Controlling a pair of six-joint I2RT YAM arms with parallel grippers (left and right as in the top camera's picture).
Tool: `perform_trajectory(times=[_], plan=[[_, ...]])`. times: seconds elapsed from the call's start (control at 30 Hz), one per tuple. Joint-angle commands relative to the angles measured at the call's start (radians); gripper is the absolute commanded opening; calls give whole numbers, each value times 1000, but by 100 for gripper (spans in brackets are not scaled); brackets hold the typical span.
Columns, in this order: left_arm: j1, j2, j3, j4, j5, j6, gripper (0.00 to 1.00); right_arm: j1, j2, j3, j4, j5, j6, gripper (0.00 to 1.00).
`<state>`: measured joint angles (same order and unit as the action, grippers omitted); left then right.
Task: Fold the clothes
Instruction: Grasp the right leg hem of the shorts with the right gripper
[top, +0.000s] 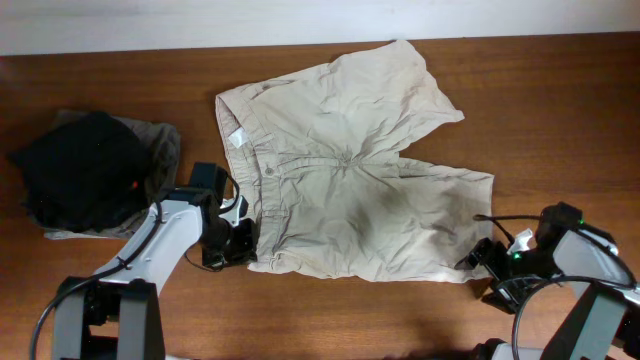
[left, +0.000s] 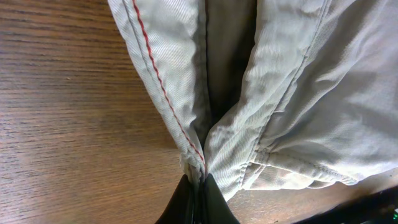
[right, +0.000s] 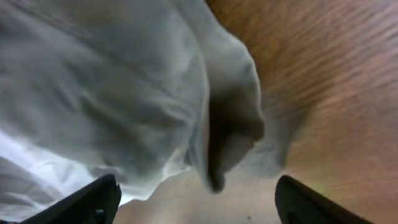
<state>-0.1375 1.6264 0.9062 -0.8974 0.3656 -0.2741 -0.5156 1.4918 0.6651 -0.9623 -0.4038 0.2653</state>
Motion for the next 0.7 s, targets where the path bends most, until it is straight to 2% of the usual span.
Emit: perform_trajectory(times=[0.0, 0.17, 0.33, 0.53, 0.57, 0.67], plan=[[-2, -21, 21, 7, 0, -2, 1, -2, 3, -35, 50, -23, 1, 77], [-2, -21, 21, 7, 0, -2, 1, -2, 3, -36, 123, -23, 2, 58], [-2, -21, 21, 6, 0, -2, 1, -2, 3, -36, 141, -18, 2, 44], [-2, -21, 21, 7, 0, -2, 1, -2, 2, -36, 141, -3, 2, 15], [-2, -21, 21, 7, 0, -2, 1, -2, 2, -36, 140, -4, 2, 6], [-2, -21, 21, 6, 0, -2, 1, -2, 2, -34, 132, -4, 1, 4]])
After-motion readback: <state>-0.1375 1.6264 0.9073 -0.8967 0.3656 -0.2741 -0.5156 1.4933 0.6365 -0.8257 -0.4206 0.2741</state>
